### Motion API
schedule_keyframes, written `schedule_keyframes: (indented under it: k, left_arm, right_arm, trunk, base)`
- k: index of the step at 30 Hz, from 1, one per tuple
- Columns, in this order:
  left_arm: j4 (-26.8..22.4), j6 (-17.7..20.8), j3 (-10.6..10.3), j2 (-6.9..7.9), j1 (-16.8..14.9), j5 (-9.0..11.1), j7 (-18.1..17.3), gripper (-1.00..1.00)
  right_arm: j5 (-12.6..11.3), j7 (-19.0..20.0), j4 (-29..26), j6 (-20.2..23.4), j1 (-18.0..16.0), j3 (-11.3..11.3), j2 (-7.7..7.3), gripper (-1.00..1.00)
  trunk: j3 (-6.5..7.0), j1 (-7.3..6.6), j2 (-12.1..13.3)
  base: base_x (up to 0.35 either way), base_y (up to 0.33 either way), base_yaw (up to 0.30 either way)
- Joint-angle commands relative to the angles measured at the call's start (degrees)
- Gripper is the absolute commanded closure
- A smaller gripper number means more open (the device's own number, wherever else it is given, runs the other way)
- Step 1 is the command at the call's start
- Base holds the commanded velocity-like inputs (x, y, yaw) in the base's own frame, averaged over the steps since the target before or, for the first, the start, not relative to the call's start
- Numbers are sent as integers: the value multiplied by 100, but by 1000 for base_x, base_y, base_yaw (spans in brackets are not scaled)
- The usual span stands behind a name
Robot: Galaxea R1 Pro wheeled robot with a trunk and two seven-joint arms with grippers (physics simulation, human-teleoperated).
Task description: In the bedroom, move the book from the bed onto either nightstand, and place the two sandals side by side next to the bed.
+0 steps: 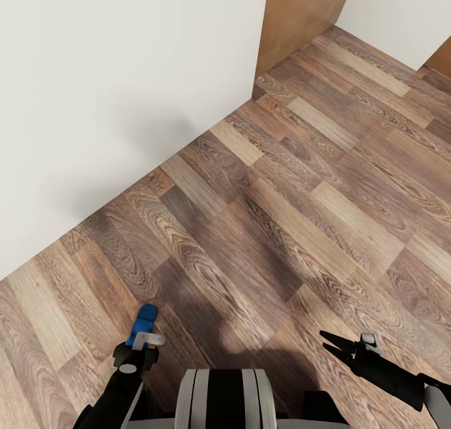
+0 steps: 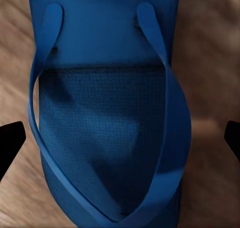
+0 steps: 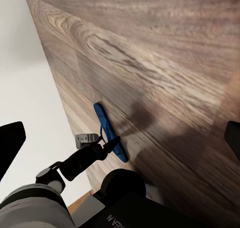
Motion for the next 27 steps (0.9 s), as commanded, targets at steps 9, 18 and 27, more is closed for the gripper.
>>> schedule_keyframes:
  k: [9,18,27]
  left_arm:
    - [-9,29,10,-2,0,-37,-5,-100]
    - [-8,29,10,3,0,-37,-5,-100]
    - [-1,29,10,4,0,-37,-5,100]
  right_arm:
    - [-9,8,1,28,-2,-3,0,-100]
    - [-9,7,1,28,-2,-3,0,-100]
    - [-9,9,1,28,-2,-3,0,-100]
  trunk:
    - [-3,-1,-1]
    - [-3,-1,-1]
    - [-3,-1,-1]
  base:
    - [0,0,0]
    - [0,0,0]
    - [0,0,0]
